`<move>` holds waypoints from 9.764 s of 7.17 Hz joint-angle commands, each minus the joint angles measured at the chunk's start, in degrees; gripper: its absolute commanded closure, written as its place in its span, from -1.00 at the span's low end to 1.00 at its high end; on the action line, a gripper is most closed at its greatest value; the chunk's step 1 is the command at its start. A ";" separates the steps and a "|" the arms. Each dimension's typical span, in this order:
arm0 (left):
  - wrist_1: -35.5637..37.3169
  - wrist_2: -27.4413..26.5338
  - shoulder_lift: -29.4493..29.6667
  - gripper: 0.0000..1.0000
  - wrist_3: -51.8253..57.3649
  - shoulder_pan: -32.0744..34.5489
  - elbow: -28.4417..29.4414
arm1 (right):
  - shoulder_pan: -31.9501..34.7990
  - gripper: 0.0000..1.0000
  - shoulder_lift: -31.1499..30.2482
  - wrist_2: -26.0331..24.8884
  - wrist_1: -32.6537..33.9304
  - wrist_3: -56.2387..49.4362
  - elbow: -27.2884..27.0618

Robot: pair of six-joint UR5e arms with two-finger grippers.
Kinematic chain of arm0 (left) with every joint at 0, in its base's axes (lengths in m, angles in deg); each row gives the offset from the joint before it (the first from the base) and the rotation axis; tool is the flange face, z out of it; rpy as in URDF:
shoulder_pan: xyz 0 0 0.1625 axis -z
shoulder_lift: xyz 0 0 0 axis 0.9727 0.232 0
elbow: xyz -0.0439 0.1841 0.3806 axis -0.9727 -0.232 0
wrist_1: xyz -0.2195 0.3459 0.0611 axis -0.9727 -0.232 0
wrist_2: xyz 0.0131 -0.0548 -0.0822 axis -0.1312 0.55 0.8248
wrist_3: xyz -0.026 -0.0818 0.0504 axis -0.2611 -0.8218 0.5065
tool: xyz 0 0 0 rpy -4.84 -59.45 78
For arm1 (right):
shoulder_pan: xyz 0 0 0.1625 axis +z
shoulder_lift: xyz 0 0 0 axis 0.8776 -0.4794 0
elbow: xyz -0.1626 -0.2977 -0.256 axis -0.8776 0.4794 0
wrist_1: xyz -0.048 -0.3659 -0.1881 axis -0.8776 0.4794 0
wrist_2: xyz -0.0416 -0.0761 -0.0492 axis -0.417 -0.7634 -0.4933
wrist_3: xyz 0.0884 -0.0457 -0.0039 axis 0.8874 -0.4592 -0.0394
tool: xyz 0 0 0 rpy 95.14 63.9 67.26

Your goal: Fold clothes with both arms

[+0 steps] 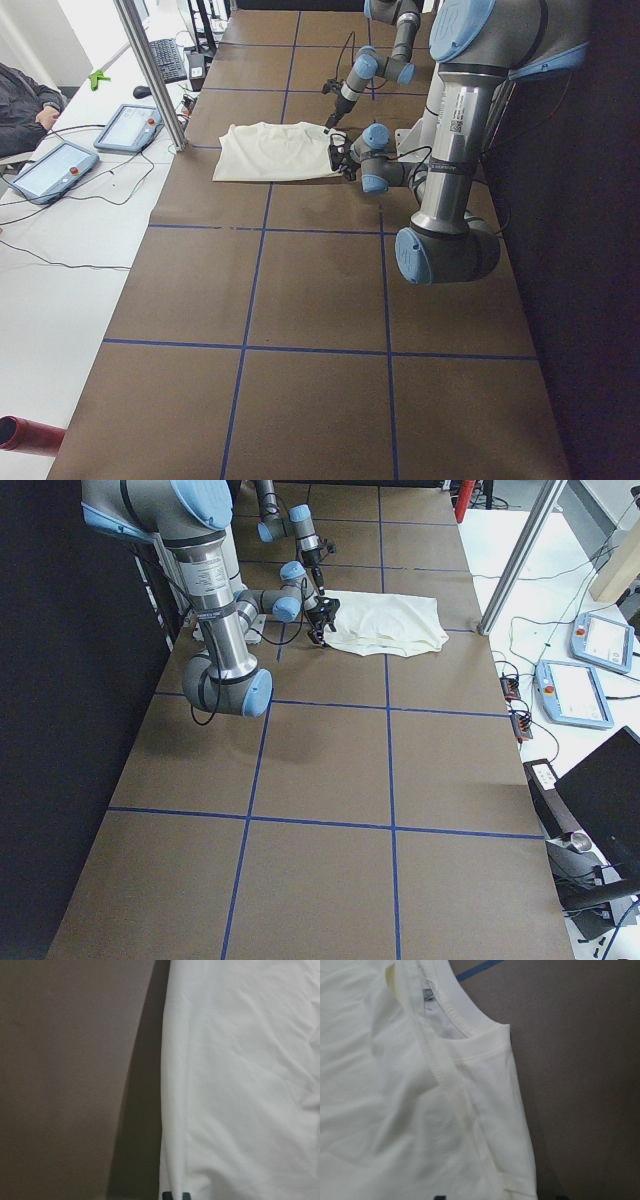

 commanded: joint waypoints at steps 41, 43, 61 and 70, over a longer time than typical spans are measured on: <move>29.01 4.22 16.24 -0.99 20.79 11.25 2.72 | 8.96 -1.00 7.30 3.50 3.71 -9.34 7.62; 28.30 4.83 16.15 -1.00 28.18 14.75 1.31 | 11.93 -1.00 7.65 9.69 3.70 -14.81 3.17; 26.28 8.44 15.54 -1.00 29.36 16.44 1.48 | 14.59 -0.35 12.59 10.36 -1.84 -18.29 13.17; 26.28 8.44 15.54 -1.00 29.01 16.52 1.40 | 9.31 1.00 10.37 7.81 4.50 -14.41 9.02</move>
